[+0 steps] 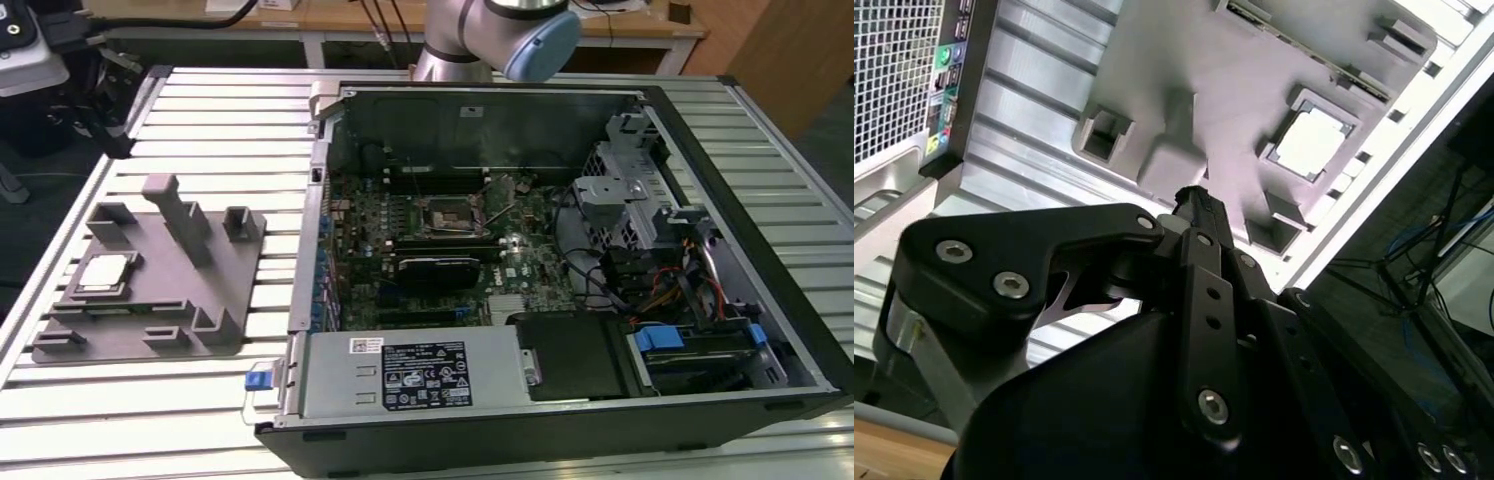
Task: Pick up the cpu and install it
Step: 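Reach for the cpu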
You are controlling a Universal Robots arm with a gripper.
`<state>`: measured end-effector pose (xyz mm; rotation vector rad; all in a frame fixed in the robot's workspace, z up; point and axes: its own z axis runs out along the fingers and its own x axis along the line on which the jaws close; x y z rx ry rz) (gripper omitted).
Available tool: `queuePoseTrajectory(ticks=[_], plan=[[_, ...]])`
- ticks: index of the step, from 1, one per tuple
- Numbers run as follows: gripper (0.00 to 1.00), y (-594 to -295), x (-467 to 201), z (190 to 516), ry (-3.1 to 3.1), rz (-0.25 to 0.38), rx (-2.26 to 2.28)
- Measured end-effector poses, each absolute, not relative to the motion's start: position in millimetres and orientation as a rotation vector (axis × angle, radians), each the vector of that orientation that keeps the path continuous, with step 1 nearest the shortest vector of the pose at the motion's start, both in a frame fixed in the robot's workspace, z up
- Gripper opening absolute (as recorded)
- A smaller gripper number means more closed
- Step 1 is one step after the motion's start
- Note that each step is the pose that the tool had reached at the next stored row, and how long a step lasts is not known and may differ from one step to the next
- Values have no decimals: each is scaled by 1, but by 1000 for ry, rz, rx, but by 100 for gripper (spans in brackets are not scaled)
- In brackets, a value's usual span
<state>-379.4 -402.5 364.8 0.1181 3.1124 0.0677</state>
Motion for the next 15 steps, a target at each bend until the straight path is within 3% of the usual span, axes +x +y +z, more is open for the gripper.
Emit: queuePoseTrajectory(ticks=[15], plan=[[11,-410,-399,352,3112,68,118]])
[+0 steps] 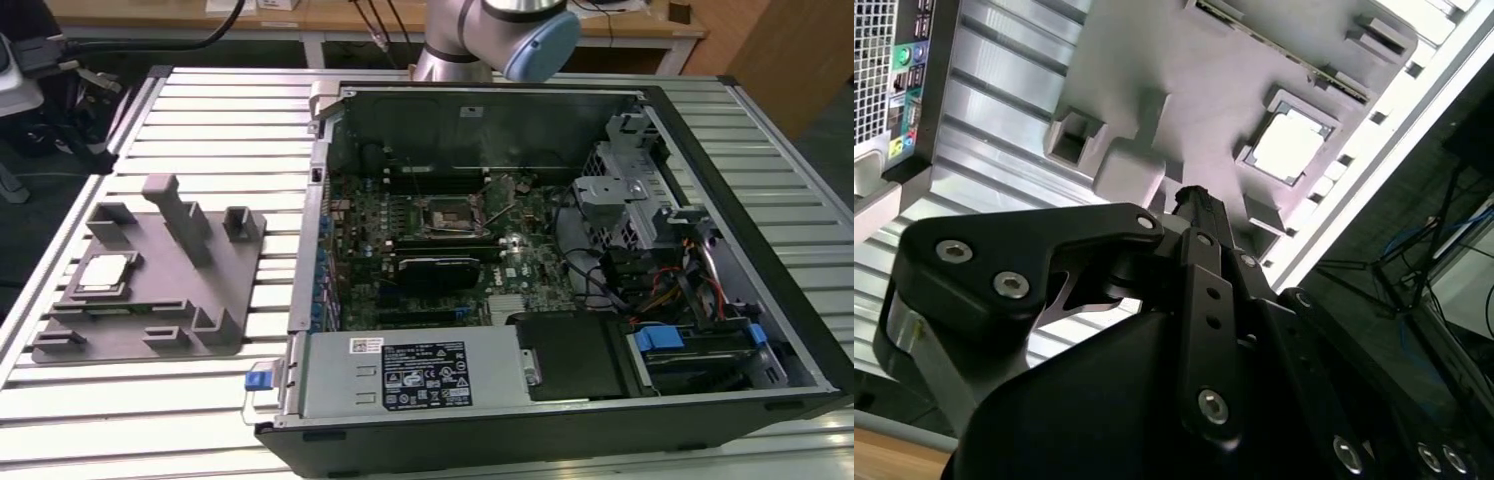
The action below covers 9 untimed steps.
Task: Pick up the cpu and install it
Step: 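Reach for the cpu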
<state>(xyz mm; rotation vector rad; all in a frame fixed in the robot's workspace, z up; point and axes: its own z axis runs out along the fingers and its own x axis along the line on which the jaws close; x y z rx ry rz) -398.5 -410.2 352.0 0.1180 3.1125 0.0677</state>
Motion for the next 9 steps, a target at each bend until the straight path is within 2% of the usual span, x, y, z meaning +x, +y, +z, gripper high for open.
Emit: queuePoseTrajectory(ticks=[9], plan=[[11,-413,-412,342,3112,68,118]])
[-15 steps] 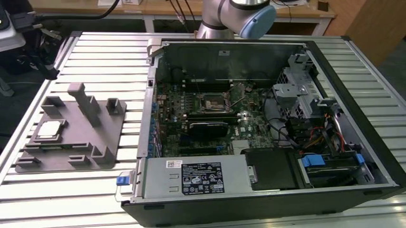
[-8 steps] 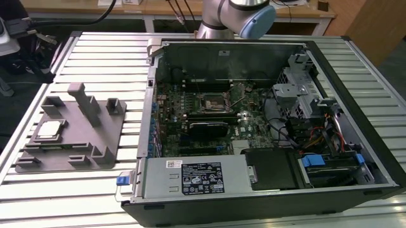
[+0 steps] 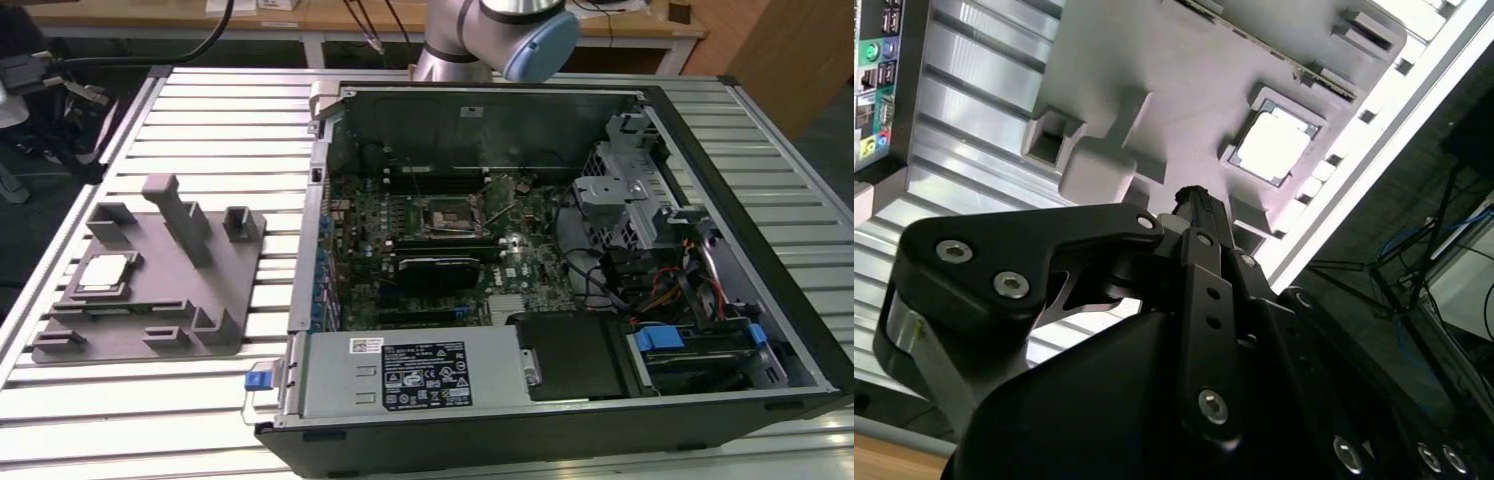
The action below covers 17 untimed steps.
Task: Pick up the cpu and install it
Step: 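Reach for the cpu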
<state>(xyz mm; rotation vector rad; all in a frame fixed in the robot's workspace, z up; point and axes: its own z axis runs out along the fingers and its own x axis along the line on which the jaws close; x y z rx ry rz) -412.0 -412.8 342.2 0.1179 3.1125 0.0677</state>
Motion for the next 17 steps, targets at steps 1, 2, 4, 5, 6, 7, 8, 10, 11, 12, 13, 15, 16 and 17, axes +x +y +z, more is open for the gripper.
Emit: queuePoseTrajectory(ticks=[1,2,4,5,6,7,8,10,11,12,13,15,16,17], plan=[[11,-413,-413,341,3113,68,118],[11,-413,-414,340,3112,68,118],[11,-414,-416,338,3113,68,118],[11,-414,-417,337,3112,68,118],[11,-414,-418,336,3113,68,118],[11,-414,-419,335,3113,68,118],[11,-415,-420,334,3112,68,118],[11,-415,-422,332,3113,68,118],[11,-415,-423,330,3112,68,118],[11,-415,-424,329,3112,68,118],[11,-416,-425,328,3112,68,118],[11,-416,-428,327,3112,68,118],[11,-416,-429,326,3112,68,118],[11,-416,-430,325,3112,68,118]])
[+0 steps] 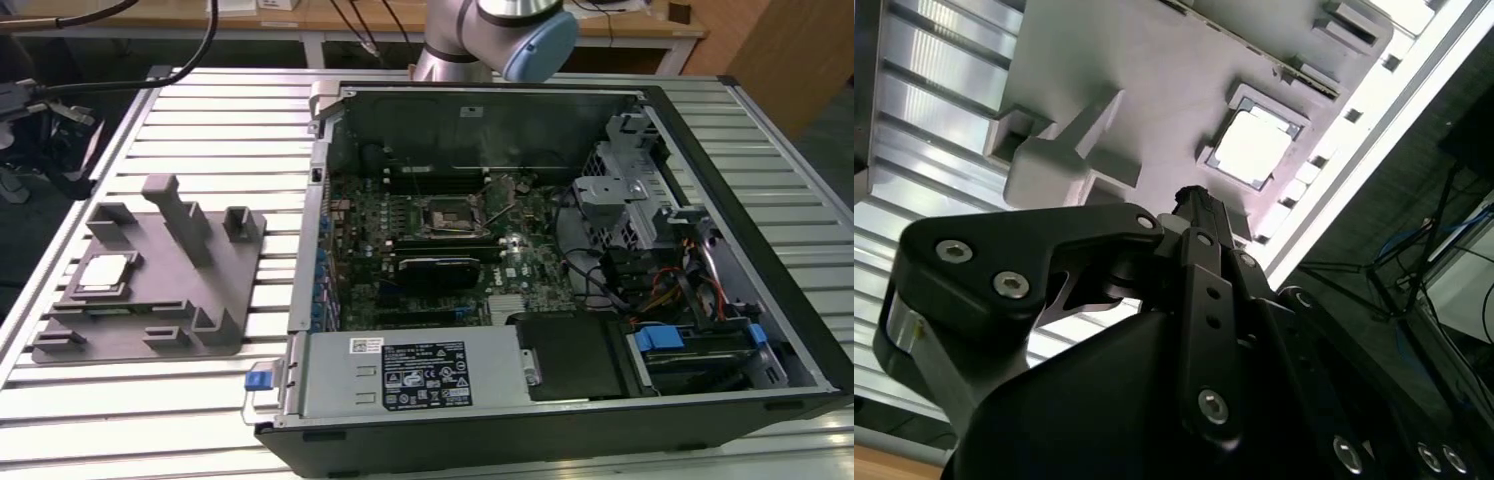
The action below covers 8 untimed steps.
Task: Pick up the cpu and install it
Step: 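Reach for the cpu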
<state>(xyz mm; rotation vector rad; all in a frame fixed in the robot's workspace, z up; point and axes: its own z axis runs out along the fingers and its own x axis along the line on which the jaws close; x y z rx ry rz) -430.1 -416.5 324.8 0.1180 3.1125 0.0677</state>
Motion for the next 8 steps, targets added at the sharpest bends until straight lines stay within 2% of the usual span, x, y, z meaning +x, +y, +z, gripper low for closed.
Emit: queuePoseTrajectory(ticks=[8], plan=[[11,-417,-437,318,3112,68,118]])
